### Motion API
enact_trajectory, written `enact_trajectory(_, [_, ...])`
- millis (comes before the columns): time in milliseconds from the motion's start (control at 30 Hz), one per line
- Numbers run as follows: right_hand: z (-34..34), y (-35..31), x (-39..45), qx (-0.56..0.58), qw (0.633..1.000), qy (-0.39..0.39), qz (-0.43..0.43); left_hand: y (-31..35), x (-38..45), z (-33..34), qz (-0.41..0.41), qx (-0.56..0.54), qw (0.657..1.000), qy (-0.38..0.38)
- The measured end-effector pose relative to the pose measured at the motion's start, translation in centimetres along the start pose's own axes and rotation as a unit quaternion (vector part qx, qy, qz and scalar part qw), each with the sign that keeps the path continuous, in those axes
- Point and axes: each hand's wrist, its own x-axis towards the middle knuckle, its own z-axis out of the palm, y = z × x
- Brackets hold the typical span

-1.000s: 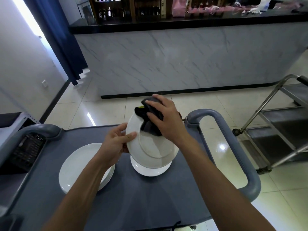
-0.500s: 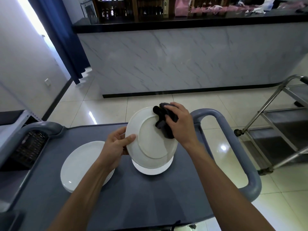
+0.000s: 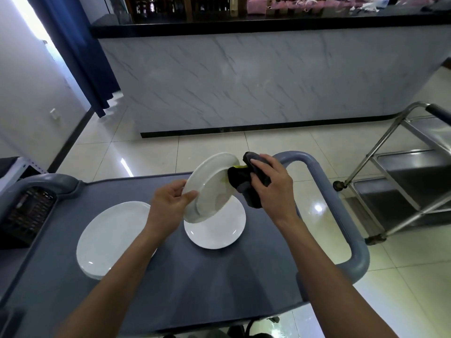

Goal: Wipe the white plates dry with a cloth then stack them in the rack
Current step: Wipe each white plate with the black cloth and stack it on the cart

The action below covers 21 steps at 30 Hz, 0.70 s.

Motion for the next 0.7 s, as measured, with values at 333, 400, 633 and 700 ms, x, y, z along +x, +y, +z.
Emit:
enact_trajectory(333, [-1.0,1.1,-2.2,-0.012,1.0,0.015,0.012,-1.3,0.2,1.1,0.158,0.356,0.921,-0.019])
enact_trajectory(400, [-1.1,1.2,-2.6,-0.015,1.0,0.018,0.017,-1.5,-0.2,1.6,0.167,0.381,0.909,-0.033])
enact_trajectory(633, [-0.7,2.4,-4.3,-0.028,0.999,0.01,0.03,-3.3,-1.6,3.0,0.185,0.458,0.868,-0.047])
enact_trajectory(700, [-0.5,2.8,-4.7,-0.029,0.999,0.008,0.034,-4.1,-1.7,3.3,0.175,0.471,0.863,-0.053])
